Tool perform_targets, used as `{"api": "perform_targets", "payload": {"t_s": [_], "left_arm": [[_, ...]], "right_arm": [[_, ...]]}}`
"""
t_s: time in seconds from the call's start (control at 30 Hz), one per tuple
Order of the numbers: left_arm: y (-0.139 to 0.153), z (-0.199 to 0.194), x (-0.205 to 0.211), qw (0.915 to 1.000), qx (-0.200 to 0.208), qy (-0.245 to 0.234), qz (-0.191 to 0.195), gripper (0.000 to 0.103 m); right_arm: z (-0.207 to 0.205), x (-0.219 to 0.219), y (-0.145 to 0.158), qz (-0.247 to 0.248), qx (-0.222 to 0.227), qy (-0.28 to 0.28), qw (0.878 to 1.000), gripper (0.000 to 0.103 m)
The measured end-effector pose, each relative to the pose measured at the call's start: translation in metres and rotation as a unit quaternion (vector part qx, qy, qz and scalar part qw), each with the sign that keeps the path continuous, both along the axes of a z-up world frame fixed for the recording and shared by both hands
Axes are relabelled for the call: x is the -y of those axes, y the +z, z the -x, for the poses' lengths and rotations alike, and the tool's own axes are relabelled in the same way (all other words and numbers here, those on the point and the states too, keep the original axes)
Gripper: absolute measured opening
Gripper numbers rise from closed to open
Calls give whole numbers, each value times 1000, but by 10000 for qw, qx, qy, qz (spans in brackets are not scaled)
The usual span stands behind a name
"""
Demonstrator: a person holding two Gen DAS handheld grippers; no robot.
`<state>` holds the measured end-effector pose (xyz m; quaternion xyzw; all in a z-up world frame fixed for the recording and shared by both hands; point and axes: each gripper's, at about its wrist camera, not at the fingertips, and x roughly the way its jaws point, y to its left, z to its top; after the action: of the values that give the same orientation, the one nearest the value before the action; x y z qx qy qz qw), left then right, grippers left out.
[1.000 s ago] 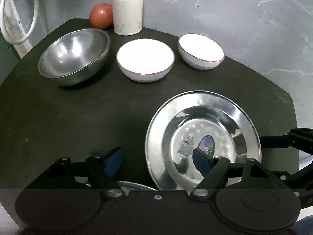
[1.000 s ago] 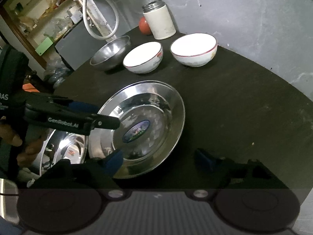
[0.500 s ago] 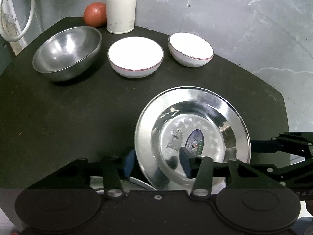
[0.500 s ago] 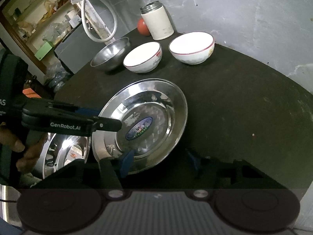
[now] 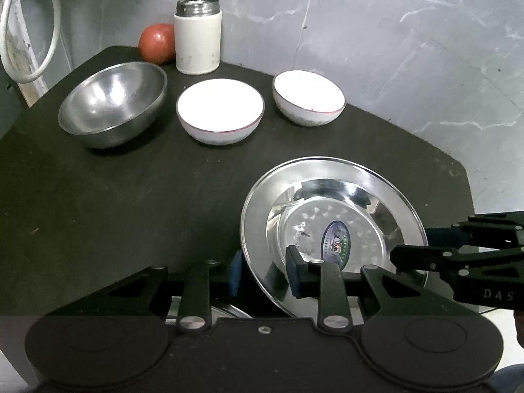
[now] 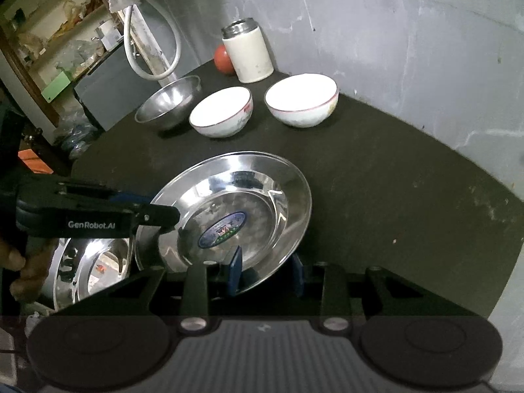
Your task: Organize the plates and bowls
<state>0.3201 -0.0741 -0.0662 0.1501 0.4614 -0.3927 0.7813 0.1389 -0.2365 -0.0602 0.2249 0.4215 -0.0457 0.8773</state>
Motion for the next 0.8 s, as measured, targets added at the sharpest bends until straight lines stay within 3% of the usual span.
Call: {"api": "perform_targets", "payload": {"t_s": [0.23,0.43,0.8], "left_arm": [[15,4,-19,9993,162,223,255,30],[29,7,-58,9953,335,778,470,30],[29,34,-149,9701,329,2370,415,30]], "right_arm": [[-6,-7,16,269,152,236,9992,36],[-23,-25,32,402,359,779,9955,36],[-61,-94,42,412,500,2424,9680,36]]}}
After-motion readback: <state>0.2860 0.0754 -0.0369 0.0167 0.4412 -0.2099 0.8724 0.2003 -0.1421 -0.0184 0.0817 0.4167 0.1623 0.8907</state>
